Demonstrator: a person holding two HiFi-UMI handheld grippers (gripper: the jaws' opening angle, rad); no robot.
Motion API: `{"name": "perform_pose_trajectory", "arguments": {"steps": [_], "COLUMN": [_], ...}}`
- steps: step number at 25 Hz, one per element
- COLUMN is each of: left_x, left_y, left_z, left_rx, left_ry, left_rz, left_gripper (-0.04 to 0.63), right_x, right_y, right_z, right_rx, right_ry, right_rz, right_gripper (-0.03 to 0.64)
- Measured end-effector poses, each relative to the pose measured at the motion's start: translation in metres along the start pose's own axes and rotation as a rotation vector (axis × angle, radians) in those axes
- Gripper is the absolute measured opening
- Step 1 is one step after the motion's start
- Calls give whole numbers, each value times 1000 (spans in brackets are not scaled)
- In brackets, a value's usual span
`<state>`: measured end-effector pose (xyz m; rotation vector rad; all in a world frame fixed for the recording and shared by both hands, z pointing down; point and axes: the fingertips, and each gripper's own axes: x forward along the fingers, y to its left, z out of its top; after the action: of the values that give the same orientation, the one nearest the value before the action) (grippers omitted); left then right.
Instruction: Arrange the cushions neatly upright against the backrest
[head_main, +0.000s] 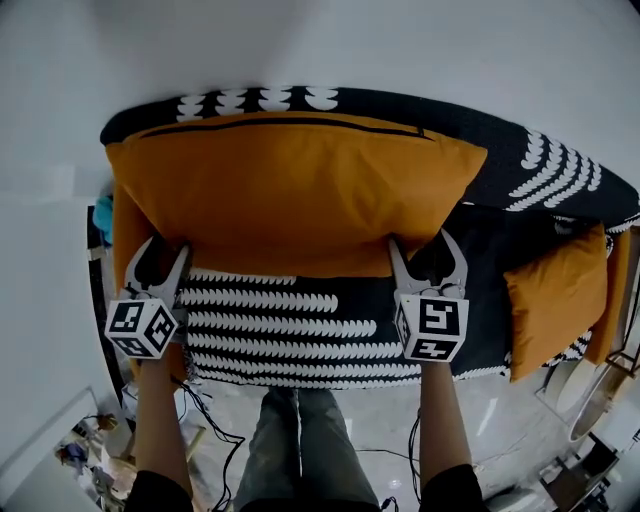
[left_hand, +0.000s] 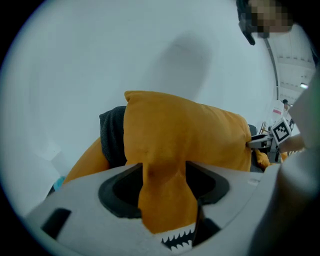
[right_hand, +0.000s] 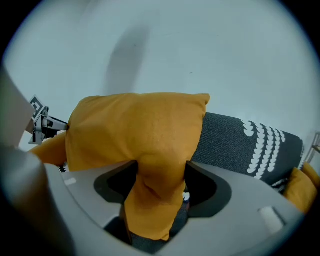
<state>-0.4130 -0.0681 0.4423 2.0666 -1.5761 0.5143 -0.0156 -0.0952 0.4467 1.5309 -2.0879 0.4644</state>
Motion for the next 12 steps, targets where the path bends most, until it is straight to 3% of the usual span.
{"name": "perform_pose_trajectory", "arguments": {"steps": [4,12], "left_x": [-17,-79], "left_y": [-24,-64], "left_z": [4,30], "left_rx": [57,61], "left_ry": [17,-1], "left_rz": [-20,-52], "left_gripper": [301,296], "right_x": [-25,-96], "right_y": [-3,9], "right_z": [-15,9], "right_rx": [10,97], "right_ry": [43,16], "right_rz": [-17,-3], "right_gripper": [319,319]}}
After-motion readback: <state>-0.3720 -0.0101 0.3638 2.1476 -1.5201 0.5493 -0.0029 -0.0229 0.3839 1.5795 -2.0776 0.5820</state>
